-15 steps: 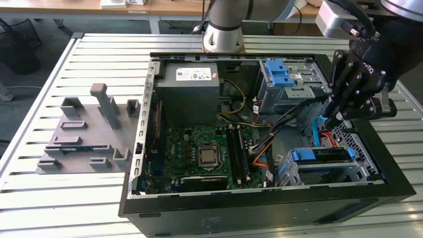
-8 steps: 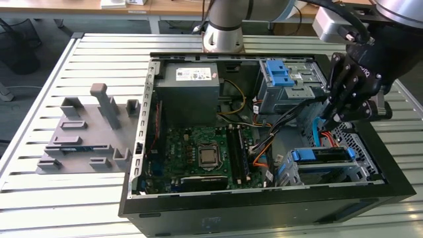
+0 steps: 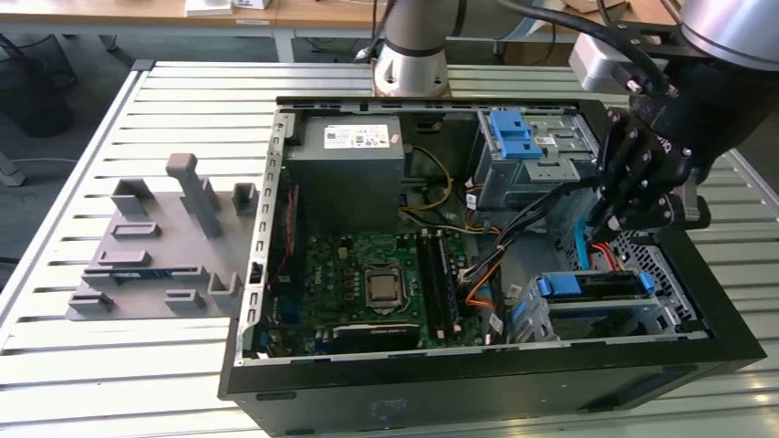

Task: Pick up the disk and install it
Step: 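Insert the second disk wire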

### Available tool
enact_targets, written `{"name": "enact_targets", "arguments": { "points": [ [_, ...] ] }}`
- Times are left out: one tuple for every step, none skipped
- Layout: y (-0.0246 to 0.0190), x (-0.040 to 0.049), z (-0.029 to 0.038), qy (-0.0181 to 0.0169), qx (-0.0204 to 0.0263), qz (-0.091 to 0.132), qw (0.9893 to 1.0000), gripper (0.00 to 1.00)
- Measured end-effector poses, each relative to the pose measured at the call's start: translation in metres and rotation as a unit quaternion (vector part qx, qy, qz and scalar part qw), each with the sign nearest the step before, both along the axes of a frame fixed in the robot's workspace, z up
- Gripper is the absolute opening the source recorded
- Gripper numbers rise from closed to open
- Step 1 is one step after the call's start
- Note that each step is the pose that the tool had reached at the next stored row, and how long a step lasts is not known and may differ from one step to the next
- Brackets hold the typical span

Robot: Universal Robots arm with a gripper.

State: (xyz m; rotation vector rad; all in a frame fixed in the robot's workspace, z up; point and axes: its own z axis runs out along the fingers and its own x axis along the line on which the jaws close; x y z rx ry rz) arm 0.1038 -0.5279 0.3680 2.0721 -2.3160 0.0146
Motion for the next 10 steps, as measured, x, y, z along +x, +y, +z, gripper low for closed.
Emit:
{"name": "enact_targets", "arguments": {
  "points": [
    [0.0, 0.0003, -0.0011, 0.0, 0.0, 0.0, 1.0, 0.23],
    [0.0, 0.0006, -0.002, 0.0001, 0.0002, 0.0, 1.0, 0.17],
    [0.0, 0.001, -0.0028, 0.0004, 0.0011, 0.0, 1.0, 0.17],
    [0.0, 0.0013, -0.0037, 0.0006, 0.0022, 0.0, 1.0, 0.16],
    [-0.0001, 0.0014, -0.0046, 0.0008, 0.0042, 0.0, 1.0, 0.16],
    [-0.0002, 0.0014, -0.0053, 0.001, 0.0084, 0.0, 1.0, 0.16],
    [-0.0006, 0.0014, -0.0057, 0.001, 0.0151, 0.0, 0.9999, 0.16],
    [-0.0011, 0.0015, -0.006, 0.001, 0.023, 0.0, 0.9997, 0.16],
    [-0.0015, 0.0014, -0.0063, 0.001, 0.0297, 0.0, 0.9996, 0.16],
    [-0.0017, 0.0014, -0.0065, 0.001, 0.0338, 0.0, 0.9994, 0.16]
  ]
}}
